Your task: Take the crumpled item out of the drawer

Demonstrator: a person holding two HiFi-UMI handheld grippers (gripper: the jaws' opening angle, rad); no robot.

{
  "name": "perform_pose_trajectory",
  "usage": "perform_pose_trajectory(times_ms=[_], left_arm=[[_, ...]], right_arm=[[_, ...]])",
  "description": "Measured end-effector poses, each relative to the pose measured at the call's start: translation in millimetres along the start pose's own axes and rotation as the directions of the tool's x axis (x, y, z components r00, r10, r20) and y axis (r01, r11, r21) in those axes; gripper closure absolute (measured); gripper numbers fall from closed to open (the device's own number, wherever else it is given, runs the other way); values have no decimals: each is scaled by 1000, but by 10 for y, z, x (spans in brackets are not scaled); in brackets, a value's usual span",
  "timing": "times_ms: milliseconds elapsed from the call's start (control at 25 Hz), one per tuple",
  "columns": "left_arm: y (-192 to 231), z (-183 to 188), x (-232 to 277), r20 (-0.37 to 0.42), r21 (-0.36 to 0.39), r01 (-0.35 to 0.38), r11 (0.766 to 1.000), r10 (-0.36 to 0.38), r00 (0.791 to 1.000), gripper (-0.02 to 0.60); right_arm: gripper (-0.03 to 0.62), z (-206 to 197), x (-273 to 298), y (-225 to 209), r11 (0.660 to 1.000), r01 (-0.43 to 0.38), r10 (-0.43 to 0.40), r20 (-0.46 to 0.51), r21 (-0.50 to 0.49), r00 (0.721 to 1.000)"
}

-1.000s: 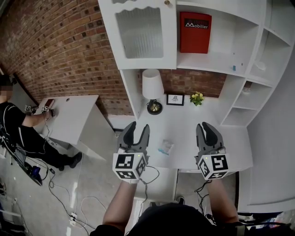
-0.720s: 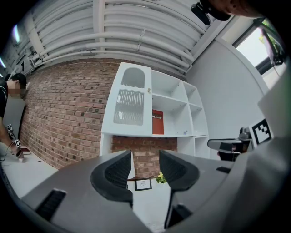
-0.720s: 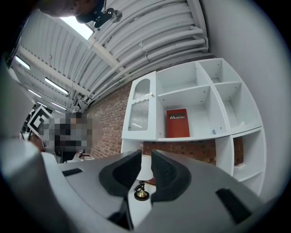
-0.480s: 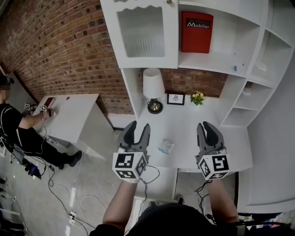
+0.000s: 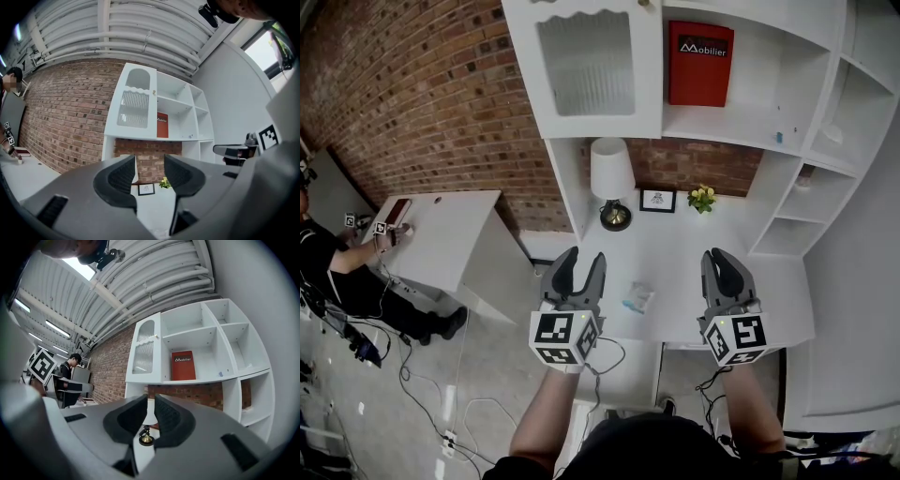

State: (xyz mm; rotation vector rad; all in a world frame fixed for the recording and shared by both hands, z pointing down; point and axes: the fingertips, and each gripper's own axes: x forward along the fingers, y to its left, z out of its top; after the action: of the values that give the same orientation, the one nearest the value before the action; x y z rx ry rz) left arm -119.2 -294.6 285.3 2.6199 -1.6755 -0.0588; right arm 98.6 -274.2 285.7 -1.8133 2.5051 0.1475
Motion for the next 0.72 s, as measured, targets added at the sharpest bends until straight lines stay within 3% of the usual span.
perform_pose_trajectory(times_ms=[720], left_arm=[[100, -33, 12, -1, -25, 18, 1000, -18, 1000, 390]], right_arm=[[549, -29, 60, 37, 1000, 20, -20, -10, 2, 1000]])
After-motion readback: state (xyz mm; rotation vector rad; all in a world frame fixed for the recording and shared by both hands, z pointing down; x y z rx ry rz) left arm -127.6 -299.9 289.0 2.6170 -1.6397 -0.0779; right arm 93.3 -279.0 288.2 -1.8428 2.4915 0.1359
